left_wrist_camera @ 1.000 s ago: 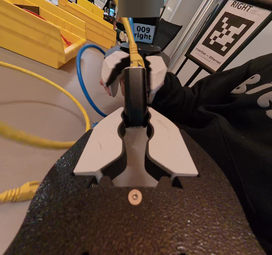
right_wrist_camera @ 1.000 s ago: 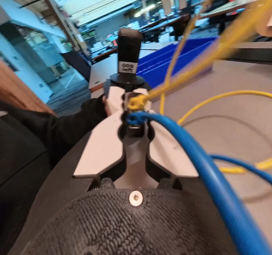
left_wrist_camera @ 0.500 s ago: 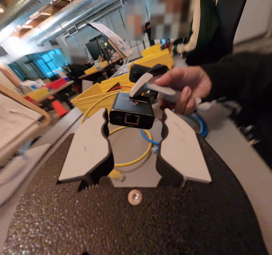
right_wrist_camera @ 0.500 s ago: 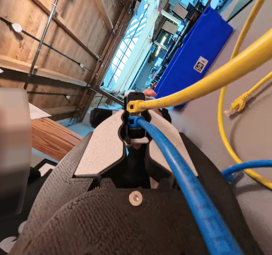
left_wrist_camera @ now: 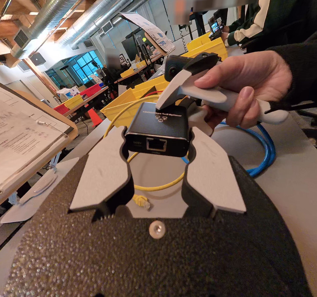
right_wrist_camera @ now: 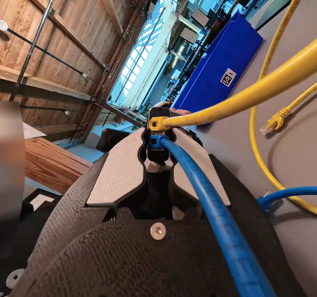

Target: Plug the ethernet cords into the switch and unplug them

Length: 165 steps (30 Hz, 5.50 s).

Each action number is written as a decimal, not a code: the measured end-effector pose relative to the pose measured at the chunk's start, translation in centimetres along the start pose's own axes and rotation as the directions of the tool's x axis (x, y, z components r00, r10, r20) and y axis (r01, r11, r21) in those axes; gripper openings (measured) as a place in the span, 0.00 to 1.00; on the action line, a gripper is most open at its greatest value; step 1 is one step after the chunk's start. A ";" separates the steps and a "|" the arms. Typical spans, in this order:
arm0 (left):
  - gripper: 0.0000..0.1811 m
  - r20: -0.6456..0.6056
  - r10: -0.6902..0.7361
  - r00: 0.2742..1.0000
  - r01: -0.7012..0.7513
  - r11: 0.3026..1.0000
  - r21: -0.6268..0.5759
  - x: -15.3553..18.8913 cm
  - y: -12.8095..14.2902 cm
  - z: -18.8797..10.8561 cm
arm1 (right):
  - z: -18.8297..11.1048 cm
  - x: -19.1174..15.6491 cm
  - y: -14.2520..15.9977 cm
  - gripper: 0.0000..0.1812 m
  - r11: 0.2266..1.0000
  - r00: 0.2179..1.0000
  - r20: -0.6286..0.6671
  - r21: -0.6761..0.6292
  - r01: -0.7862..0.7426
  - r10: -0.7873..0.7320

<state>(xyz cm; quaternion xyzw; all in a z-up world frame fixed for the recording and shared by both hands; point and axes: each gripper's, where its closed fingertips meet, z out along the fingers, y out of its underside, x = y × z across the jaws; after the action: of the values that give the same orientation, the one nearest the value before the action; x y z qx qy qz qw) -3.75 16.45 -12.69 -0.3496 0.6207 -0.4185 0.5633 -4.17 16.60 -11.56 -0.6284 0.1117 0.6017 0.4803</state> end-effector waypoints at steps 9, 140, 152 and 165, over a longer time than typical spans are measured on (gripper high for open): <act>0.36 0.000 -0.051 0.999 0.051 0.995 0.089 -0.3 -1.1 -0.2 | 0.3 -0.8 -0.3 0.13 0.999 0.999 0.012 0.022 0.029 -0.029; 0.35 0.310 -0.237 0.921 0.169 0.958 0.231 -5.9 0.0 -1.5 | -16.8 9.5 -16.8 0.07 0.781 0.813 -0.272 -0.541 0.313 -0.514; 0.35 0.211 -0.265 0.941 0.220 0.952 0.213 -4.7 0.0 -0.8 | -19.7 8.7 -18.7 0.51 0.893 0.613 -0.653 -0.377 0.245 -0.444; 0.36 0.079 -0.259 0.963 0.231 0.938 0.257 -2.8 -1.2 -0.5 | -2.3 -0.1 -0.6 0.40 0.993 0.993 -0.026 -0.041 0.114 -0.115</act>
<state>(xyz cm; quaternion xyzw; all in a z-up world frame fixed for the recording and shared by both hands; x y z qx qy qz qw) -3.93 18.57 -10.45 -0.3746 0.4834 -0.5389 0.5793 -2.30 15.14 -11.60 -0.6513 0.0705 0.5665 0.4999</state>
